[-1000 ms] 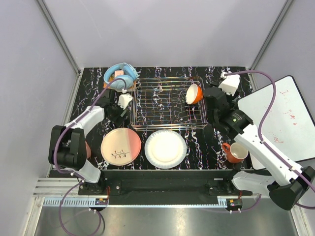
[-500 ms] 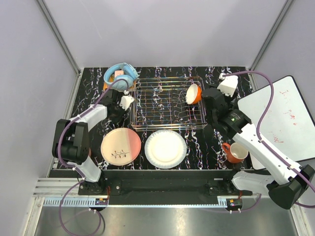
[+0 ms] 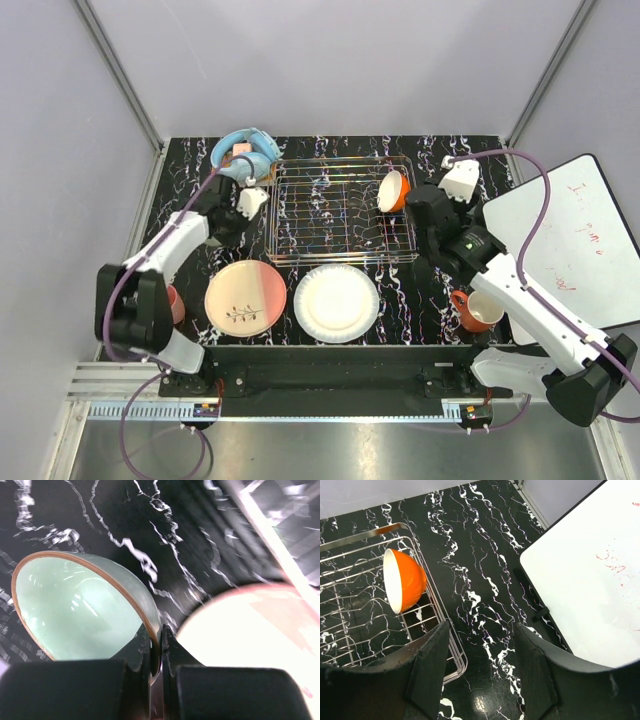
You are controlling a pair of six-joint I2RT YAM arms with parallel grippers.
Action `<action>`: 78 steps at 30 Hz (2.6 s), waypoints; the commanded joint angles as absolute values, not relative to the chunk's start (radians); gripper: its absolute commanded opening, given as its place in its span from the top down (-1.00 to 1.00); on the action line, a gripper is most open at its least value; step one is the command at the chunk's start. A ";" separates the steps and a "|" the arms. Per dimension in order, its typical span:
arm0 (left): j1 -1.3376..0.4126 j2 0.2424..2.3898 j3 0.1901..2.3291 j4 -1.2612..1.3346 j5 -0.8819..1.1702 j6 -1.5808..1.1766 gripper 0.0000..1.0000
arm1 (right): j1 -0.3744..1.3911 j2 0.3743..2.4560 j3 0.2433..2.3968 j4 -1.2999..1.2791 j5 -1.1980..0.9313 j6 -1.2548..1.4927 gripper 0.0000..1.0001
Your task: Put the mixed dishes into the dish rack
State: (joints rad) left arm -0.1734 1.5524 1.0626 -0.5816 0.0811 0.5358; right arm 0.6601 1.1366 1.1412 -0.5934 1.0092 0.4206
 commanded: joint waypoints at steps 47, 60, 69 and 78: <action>-0.709 2.023 1.626 0.365 0.707 -1.161 1.00 | 0.454 0.923 1.045 -0.902 0.899 0.733 -0.17; -0.712 2.108 1.619 0.433 0.700 -1.249 1.00 | 0.454 0.899 1.025 -0.908 0.893 0.724 -0.18; -0.709 2.092 1.557 0.385 0.706 -1.256 0.97 | 0.454 0.890 1.022 -0.919 0.894 0.736 -0.18; -0.689 2.057 1.522 0.293 0.692 -1.235 0.38 | 0.454 0.861 0.997 -0.946 0.894 0.767 -0.19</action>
